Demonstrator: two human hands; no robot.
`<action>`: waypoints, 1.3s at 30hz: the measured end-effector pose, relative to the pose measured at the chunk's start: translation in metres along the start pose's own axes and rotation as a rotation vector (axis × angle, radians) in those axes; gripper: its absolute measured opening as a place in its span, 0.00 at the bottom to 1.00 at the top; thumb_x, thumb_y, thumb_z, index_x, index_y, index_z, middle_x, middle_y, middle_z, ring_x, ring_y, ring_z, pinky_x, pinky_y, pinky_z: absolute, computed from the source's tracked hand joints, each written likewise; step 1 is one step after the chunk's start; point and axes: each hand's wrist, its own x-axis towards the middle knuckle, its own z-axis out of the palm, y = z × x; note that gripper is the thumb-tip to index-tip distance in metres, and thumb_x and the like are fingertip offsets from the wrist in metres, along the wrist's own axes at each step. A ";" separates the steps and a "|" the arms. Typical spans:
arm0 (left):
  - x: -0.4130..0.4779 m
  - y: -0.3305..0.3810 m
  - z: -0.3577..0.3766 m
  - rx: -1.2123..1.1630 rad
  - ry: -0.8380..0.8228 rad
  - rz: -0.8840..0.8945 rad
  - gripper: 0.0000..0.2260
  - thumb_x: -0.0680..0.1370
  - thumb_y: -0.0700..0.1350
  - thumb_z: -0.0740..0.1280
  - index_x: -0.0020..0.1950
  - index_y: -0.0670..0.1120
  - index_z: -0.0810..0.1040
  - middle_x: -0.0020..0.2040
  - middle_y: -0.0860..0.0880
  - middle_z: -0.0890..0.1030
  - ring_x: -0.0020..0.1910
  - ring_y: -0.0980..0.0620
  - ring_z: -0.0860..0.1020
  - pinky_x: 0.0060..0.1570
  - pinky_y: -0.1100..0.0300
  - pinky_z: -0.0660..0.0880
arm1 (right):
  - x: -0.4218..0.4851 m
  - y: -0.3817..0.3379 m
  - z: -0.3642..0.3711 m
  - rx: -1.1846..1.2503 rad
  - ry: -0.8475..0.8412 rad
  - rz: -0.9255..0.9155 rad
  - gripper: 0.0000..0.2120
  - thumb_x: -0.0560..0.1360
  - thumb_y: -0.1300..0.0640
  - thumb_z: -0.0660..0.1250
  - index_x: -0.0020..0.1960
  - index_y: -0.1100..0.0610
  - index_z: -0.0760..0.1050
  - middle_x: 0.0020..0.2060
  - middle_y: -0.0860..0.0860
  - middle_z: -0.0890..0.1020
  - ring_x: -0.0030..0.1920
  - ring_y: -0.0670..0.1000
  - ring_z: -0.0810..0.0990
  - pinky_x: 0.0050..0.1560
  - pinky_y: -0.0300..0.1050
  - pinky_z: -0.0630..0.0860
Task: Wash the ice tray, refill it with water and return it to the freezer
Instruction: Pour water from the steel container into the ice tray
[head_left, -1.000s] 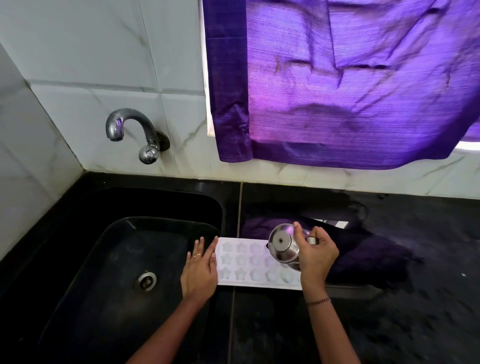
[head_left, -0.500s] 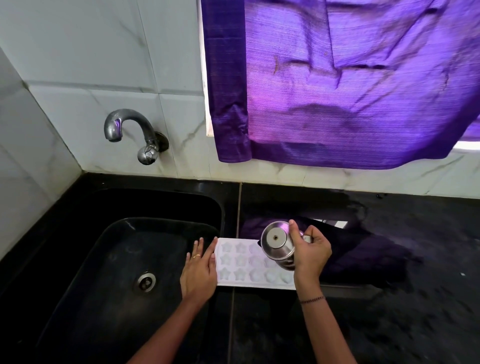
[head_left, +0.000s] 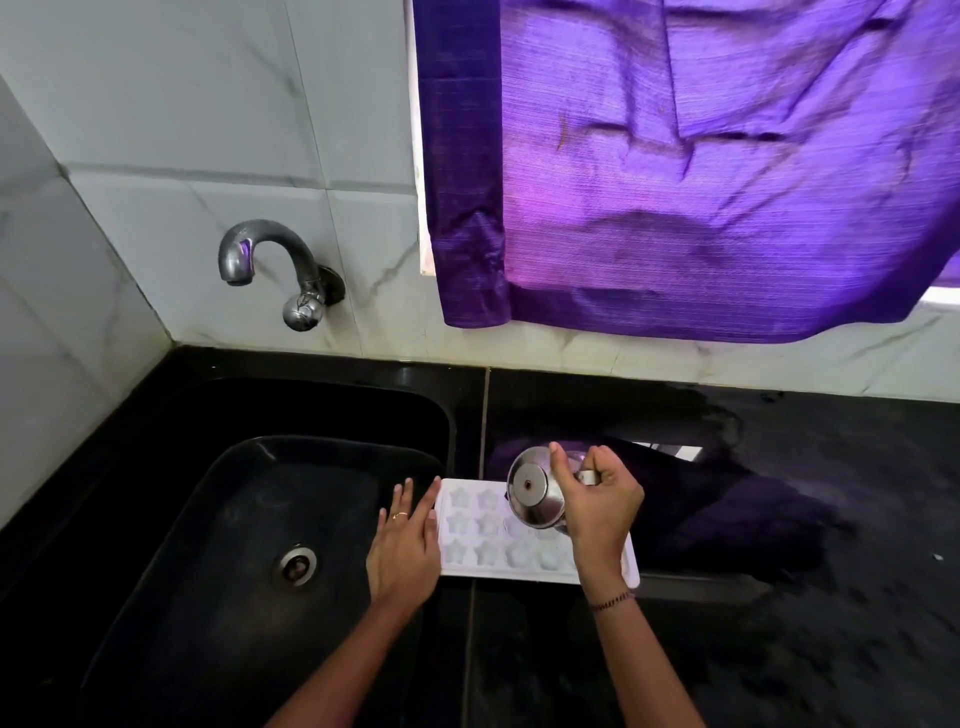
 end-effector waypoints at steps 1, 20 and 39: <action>0.000 0.000 0.000 -0.003 0.001 0.000 0.31 0.73 0.58 0.36 0.75 0.59 0.57 0.77 0.48 0.57 0.77 0.54 0.51 0.75 0.56 0.49 | 0.000 0.001 0.000 -0.011 -0.006 -0.014 0.24 0.68 0.61 0.75 0.26 0.58 0.60 0.23 0.55 0.66 0.27 0.49 0.62 0.27 0.42 0.63; -0.001 0.001 -0.001 -0.007 -0.003 -0.007 0.31 0.73 0.59 0.35 0.75 0.59 0.57 0.77 0.49 0.57 0.77 0.54 0.51 0.74 0.58 0.48 | 0.000 -0.004 0.004 -0.115 -0.071 -0.202 0.23 0.68 0.61 0.75 0.27 0.60 0.62 0.24 0.51 0.66 0.27 0.53 0.65 0.30 0.52 0.68; -0.001 0.000 0.000 0.001 -0.004 -0.001 0.28 0.75 0.56 0.38 0.75 0.59 0.57 0.77 0.48 0.57 0.77 0.54 0.51 0.75 0.56 0.48 | 0.004 -0.001 0.006 0.164 0.073 0.330 0.22 0.69 0.56 0.75 0.29 0.59 0.62 0.24 0.50 0.64 0.28 0.47 0.61 0.31 0.42 0.65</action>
